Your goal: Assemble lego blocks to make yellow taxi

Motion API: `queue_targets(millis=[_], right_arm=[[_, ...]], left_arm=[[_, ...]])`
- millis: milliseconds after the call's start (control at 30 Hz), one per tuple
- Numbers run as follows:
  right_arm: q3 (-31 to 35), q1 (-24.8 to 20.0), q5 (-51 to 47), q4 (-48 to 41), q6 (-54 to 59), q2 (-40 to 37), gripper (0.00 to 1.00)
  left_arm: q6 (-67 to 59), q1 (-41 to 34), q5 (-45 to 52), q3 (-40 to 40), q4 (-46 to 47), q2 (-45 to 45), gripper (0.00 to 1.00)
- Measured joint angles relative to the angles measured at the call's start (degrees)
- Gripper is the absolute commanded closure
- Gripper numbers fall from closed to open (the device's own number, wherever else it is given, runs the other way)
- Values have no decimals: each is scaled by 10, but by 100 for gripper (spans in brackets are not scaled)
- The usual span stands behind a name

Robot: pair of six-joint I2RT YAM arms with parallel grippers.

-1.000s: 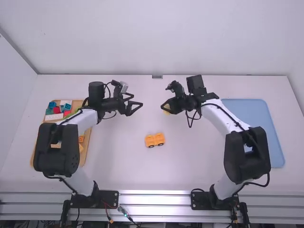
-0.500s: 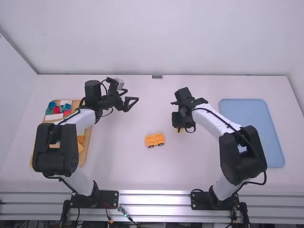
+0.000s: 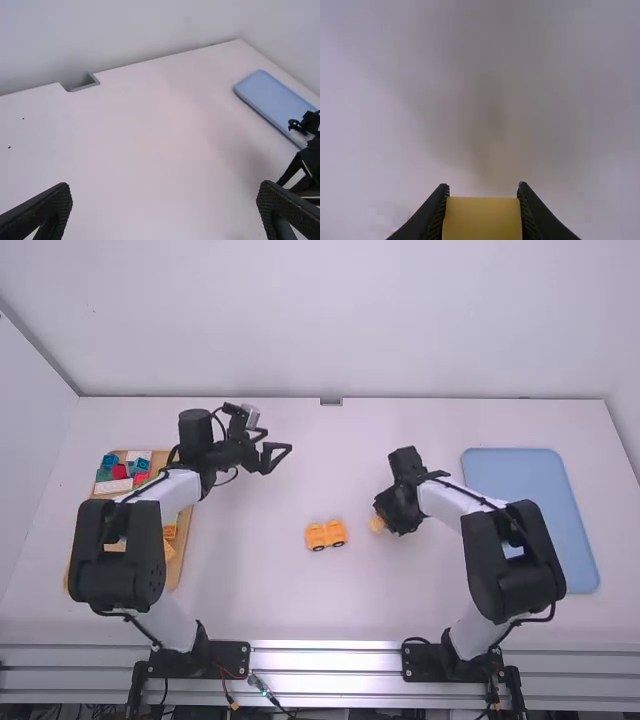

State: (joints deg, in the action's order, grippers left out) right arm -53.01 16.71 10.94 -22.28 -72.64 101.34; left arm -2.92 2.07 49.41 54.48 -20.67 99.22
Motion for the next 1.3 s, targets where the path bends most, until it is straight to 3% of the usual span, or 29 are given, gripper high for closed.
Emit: queue_targets(millis=[367, 633, 1133, 1300], right_arm=[[11, 1, 19, -53, -182, 0, 100], [11, 38, -29, -51, -278, 0, 100], [14, 31, -45, -32, -319, 0, 100], [16, 31, -45, -34, -320, 0, 95]], left_arm=[[3, 0, 0, 0, 14, 0, 1], [3, 0, 0, 0, 20, 0, 1], [3, 0, 0, 0, 22, 0, 1], [3, 0, 0, 0, 23, 0, 1]])
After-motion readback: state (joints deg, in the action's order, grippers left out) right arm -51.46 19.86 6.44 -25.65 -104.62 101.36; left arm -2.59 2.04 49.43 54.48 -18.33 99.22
